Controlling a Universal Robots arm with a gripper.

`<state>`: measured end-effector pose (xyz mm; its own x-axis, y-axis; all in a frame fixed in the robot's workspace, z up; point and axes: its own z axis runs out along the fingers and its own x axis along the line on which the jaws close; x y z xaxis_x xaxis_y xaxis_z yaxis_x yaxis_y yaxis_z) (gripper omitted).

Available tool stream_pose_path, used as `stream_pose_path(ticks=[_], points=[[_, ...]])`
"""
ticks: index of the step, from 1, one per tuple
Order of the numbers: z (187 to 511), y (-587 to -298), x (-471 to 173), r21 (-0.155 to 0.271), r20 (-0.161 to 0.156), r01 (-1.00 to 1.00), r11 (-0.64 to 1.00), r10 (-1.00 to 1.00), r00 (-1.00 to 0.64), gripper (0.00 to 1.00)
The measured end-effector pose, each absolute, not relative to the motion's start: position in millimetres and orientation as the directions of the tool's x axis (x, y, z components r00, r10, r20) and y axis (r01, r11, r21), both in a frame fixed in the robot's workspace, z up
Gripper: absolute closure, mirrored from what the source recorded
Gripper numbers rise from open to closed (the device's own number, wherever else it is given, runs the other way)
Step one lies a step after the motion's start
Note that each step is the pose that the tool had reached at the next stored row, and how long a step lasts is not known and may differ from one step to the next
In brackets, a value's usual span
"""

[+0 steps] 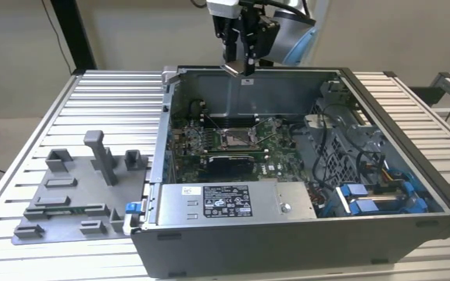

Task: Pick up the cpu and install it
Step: 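Place the cpu into insertion slot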

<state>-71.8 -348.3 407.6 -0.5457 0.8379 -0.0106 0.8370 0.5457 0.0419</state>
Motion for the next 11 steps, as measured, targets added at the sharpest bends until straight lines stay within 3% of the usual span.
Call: stream_pose_path(ticks=[11], points=[[407.6,-348.3,-71.8,0.042,-0.011,0.918,0.395,0.919,-0.395,1.0]])
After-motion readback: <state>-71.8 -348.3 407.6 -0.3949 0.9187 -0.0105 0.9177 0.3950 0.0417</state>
